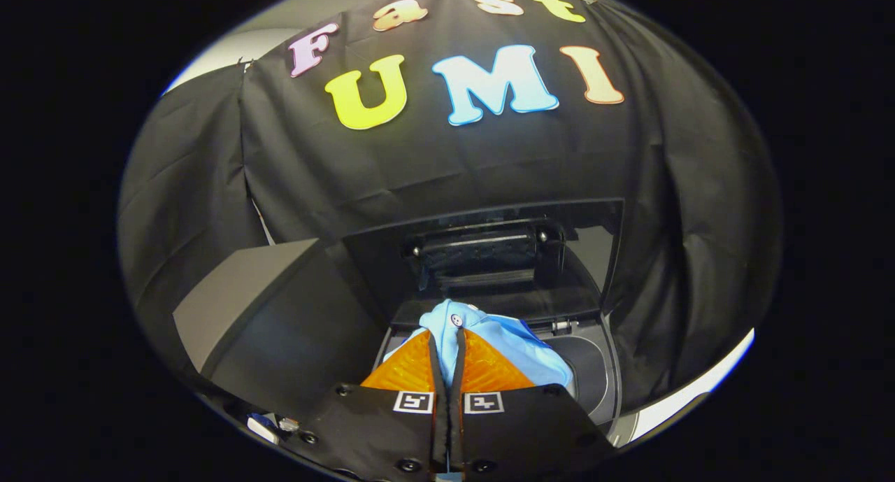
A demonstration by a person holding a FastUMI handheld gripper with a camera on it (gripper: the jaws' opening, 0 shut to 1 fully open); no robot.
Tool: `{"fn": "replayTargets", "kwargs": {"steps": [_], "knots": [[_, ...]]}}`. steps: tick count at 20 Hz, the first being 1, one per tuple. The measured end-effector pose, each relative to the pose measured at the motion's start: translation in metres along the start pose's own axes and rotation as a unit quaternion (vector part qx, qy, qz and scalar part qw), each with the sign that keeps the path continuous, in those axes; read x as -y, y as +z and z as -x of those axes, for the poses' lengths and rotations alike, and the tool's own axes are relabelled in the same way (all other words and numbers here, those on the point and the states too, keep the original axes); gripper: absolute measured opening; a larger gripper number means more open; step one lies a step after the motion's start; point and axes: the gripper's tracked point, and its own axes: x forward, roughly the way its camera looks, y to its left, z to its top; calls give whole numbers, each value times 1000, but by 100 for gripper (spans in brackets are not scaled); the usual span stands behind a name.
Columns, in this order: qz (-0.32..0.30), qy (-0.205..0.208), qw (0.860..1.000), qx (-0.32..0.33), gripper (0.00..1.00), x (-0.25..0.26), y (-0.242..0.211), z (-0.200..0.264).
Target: Put the clothes into the washing machine and then close the washing machine lid.
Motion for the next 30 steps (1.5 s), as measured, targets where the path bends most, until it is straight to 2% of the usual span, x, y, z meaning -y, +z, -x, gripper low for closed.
{"fn": "replayTargets", "kwargs": {"steps": [11,17,29,30], "knots": [[0,-39,997,-66,2,36,-49,-59],[-10,-46,996,-80,2,37,-57,-70],[9,-53,994,-98,2,39,-73,-79],[11,-62,992,-111,18,46,-80,-85]]}}
